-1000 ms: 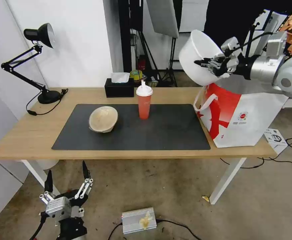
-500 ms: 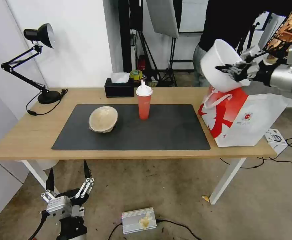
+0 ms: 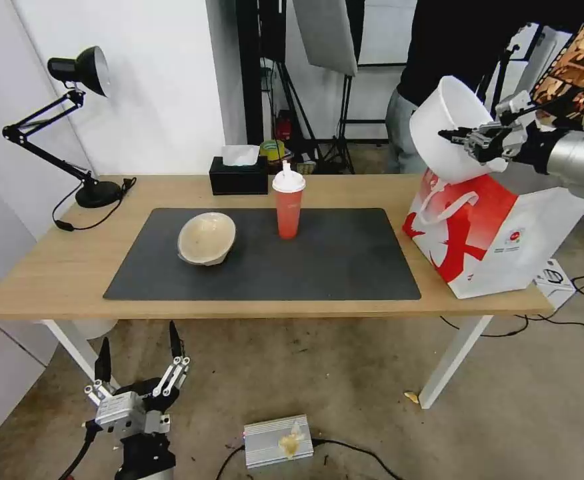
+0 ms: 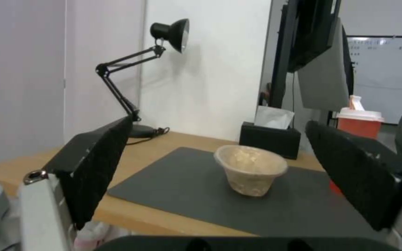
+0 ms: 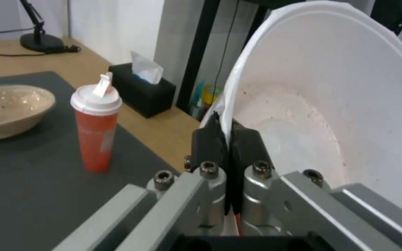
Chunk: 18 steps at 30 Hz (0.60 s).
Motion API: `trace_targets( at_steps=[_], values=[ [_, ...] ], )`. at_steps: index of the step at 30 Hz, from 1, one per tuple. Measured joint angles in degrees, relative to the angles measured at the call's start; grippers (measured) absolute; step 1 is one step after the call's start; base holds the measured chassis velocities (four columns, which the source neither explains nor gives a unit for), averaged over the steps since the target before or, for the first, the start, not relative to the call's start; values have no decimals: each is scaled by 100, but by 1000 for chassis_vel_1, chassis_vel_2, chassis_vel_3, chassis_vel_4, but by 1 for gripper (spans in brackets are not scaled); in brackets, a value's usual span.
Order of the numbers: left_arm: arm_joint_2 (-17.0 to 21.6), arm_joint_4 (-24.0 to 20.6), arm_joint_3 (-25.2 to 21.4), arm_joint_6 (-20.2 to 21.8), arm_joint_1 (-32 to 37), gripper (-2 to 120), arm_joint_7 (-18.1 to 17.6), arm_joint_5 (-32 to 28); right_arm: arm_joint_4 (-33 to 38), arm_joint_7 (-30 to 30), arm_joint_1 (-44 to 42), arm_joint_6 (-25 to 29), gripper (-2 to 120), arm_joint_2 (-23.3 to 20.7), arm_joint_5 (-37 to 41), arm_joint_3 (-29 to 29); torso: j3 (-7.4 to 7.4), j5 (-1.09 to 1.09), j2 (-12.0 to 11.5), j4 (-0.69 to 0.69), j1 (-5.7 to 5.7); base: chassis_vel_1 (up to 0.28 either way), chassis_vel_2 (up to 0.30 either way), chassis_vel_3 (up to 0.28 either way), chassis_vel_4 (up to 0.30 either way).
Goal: Pick up the trash from the table and place it into the takeout bag.
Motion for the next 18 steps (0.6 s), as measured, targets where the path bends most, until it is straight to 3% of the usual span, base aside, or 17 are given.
trace_targets(
  at_steps=[10,18],
  values=[
    [-50,54,17,0,-33,100,1,13,-34,62,261,111,0,62,172,-156,0,0,0,0,0,0,0,0,0],
    [-63,89,34,-6,-76,100,1,8,-302,183,975,122,0,118,370,-410,0,-1,0,0,0,0,0,0,0]
  ],
)
